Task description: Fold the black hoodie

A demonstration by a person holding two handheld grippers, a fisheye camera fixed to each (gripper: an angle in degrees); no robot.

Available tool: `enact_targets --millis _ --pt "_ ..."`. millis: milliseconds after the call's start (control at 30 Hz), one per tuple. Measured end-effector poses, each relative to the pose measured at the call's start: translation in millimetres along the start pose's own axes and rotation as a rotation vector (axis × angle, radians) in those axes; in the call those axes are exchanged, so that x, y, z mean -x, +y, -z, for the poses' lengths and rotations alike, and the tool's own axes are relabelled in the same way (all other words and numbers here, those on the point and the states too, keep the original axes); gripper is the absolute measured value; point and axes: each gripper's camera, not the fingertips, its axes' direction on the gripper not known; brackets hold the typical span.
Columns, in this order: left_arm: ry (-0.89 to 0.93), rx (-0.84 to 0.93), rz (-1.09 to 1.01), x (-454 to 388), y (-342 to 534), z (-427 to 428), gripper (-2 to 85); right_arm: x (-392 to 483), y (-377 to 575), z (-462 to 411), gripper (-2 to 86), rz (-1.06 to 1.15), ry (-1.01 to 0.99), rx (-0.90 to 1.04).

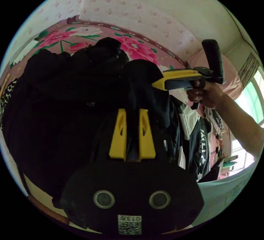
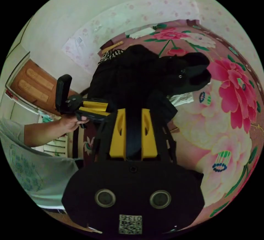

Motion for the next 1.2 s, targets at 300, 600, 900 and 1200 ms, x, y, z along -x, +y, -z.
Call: enact_targets --millis 300,600,900,1200 --pt "0.043 -0.234 -0.466 -152.6 74.7 110.2 2.0 82.2 107.8 153.8 1.8 0.357 0.098 -0.193" --pt "-0.188 0.038 -1.013 -333.4 216.8 0.7 9.1 134.9 351.9 136.8 1.8 0.0 0.476 0.014" --pt "0.036 0.277 -0.722 -270.7 224.2 2.8 13.8 111.4 469.5 114.6 1.2 -0.45 0.477 0.085" --pt "-0.018 0.41 -0.172 -163.9 143.0 -77.7 16.8 115.0 377.6 75.6 4.2 -0.277 0.494 -0.06"
